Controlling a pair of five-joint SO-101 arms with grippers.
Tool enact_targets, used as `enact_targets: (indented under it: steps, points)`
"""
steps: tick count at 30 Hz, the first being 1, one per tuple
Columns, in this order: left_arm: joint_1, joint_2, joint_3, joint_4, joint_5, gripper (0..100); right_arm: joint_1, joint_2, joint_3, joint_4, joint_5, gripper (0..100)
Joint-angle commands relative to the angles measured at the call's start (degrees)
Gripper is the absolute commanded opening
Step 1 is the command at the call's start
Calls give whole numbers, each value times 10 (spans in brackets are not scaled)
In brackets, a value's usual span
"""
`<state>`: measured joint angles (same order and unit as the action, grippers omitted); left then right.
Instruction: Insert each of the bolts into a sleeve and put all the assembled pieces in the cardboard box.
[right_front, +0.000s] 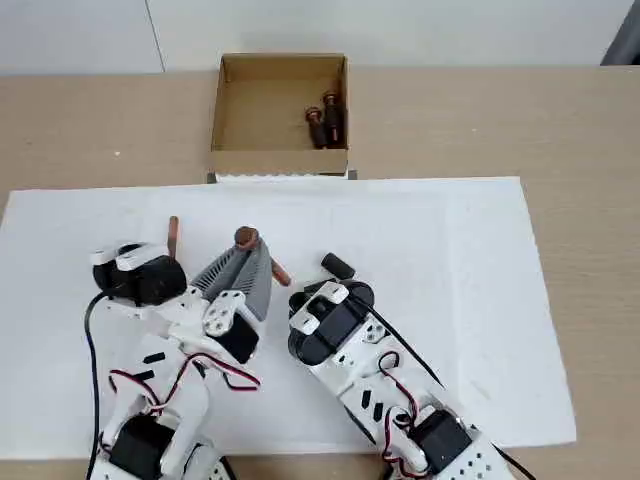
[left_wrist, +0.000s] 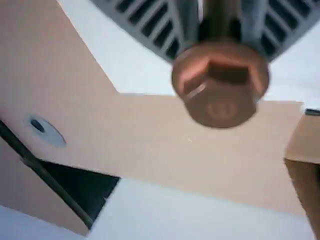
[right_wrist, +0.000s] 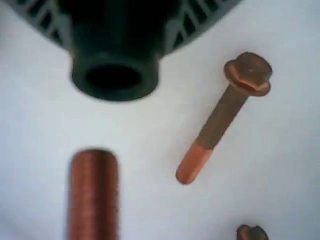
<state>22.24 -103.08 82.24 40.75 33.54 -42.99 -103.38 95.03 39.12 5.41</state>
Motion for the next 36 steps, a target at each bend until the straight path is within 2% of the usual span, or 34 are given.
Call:
enact_targets:
  steps: [1,6,11,20,27,36]
  points:
    - [17,-11,-18,11,2,6,1,-5,-5,-16,0,2]
    - [17,-11,-18,25,2,6,18,-5,-5,-44,1,2]
    - [20,-11,-17,25,2,6,18,-5,-5,-51,36,2]
    - [22,-10,0,23,2,6,17,-6,-10,-51,36,2]
    - [64,-11,19,20,2,6,-2,-6,-10,-51,36,2]
    - [53,-10,19,28,0,6,-4,-6,-14,-51,36,2]
